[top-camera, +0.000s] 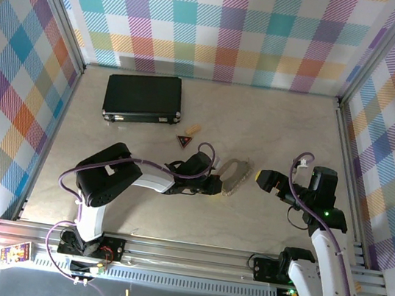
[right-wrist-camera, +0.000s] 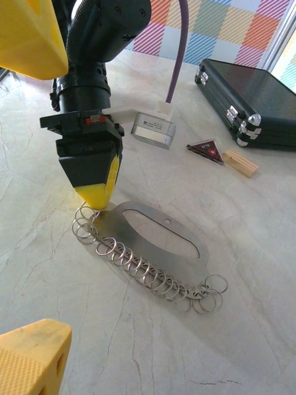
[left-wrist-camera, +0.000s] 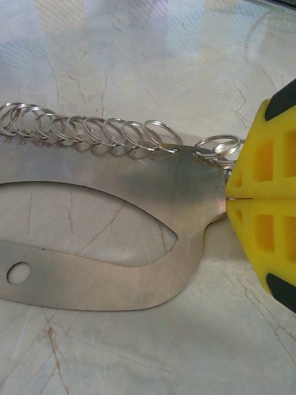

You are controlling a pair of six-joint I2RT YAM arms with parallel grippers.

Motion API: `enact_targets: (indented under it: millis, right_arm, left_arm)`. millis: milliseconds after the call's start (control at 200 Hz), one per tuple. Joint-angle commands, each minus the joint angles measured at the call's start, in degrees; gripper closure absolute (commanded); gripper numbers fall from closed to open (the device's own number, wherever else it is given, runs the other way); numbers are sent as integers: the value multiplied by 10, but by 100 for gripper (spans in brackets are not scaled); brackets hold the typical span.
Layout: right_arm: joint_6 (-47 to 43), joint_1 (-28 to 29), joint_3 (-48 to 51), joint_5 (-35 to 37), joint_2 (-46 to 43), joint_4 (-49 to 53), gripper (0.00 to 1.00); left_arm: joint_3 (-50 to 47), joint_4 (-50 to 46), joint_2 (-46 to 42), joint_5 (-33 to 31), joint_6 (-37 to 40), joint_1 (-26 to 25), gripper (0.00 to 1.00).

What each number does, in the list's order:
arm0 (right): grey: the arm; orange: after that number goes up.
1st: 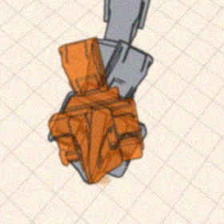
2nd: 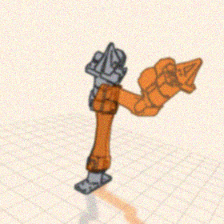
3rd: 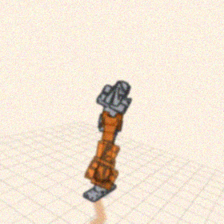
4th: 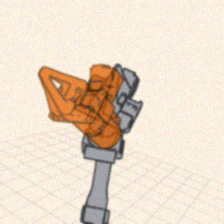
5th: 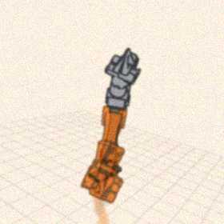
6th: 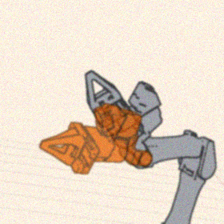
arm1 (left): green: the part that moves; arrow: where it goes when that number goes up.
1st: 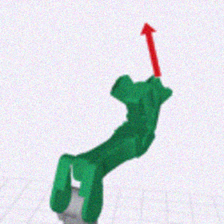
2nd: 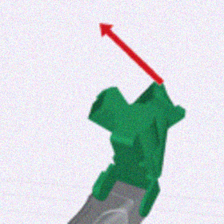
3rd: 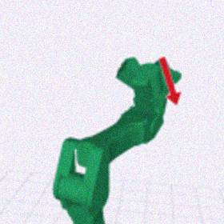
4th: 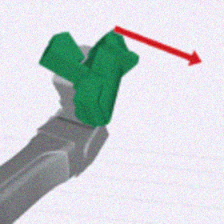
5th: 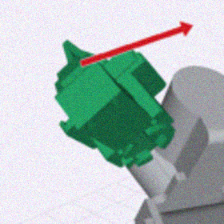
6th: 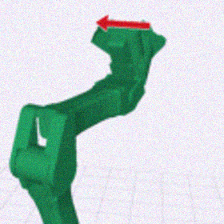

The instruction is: Put the keys on the keyring

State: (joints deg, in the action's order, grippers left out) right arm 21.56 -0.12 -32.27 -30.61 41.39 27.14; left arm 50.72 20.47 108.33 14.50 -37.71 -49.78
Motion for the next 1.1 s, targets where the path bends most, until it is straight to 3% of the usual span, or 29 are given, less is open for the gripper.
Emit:
enact_targets:
  millis: [0, 210, 520, 750, 1090]
  right_arm:
    - [-13, -5, -14, -1, -10, 6, 1]
    - [-12, -5, -12, -4, -22, 8, 1]
    - [-20, -4, -32, -46, -45, 17, 1]
    - [-15, -1, -57, -123, -77, -11, 2]
    - [44, 51, -51, -207, -165, -171, 11]
  left_arm:
    - [3, -39, -22, -6, 16, -3, 100]
    - [17, -138, -98, -51, 66, -12, 100]
    - [130, -402, -206, -237, 229, -95, 100]
    - [132, -385, -304, -286, 314, -127, 100]
    - [116, -312, -422, -301, 430, -187, 100]
